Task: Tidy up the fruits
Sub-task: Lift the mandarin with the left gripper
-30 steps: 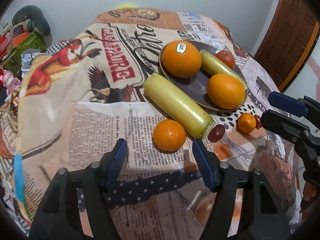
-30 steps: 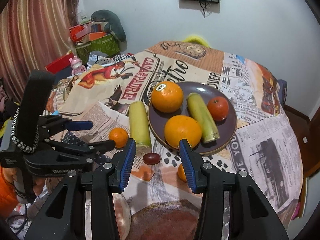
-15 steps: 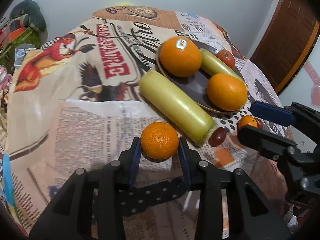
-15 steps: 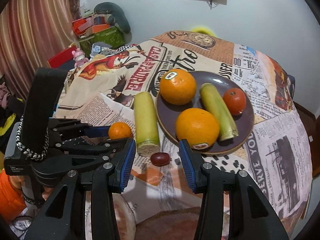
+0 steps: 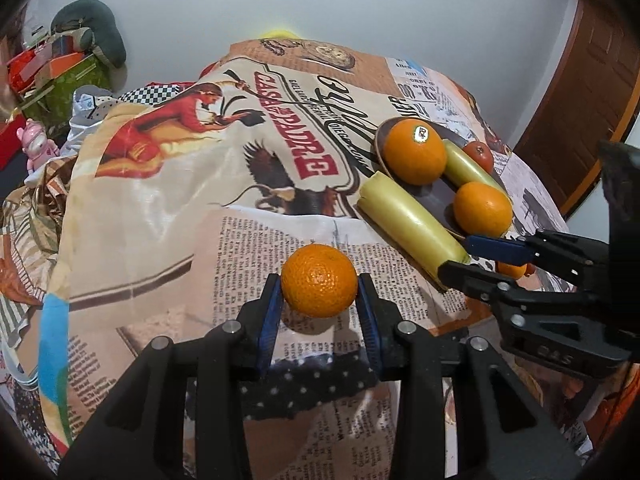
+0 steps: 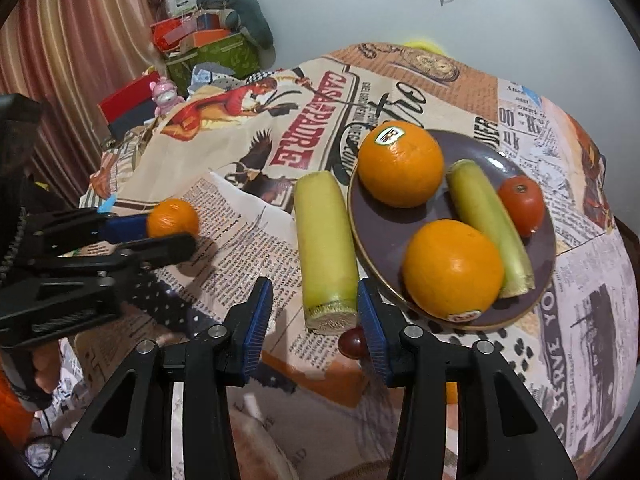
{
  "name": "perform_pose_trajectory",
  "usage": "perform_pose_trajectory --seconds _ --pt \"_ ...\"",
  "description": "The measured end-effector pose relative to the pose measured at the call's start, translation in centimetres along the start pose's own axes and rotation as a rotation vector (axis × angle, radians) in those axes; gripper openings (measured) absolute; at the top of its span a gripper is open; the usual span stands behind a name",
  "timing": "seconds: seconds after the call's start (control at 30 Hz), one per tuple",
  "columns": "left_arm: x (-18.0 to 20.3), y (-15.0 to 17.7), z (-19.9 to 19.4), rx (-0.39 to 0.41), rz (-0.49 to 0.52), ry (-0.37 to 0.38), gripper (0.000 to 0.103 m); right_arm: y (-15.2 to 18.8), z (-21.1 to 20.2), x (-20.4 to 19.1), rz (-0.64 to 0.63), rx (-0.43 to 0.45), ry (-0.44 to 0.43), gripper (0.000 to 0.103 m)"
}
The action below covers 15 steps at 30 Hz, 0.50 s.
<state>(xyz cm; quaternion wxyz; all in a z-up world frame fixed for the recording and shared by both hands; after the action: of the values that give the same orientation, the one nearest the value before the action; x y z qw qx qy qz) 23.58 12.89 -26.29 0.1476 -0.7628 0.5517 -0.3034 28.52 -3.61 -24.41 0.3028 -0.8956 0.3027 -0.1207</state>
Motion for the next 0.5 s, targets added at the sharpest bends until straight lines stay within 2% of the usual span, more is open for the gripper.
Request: perform_pose_trajectory --seconds 0.1,0.5 --pt "-0.22 0.23 0.13 -0.006 -0.006 0.009 0.037 0.04 0.22 0.1 -0.007 -0.004 0.027 0.038" --pt "0.09 0.75 0.48 -0.012 -0.008 0.026 0.037 0.04 -0.2 -0.12 -0.03 0.0 0.037 0.031"
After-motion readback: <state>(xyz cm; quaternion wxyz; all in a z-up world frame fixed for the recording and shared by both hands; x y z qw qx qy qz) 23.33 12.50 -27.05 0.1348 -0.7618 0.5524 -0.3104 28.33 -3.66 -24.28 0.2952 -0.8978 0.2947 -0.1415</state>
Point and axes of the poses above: each gripper's, at about its wrist camera, not at the fingertips, and z roughly the way its jaws point, x to its right, y to its underside, the point moved 8 cm from there along z, roughly the way its jaws point, and after that the axes turned 13 degrees about -z, right-handed, at the moved point
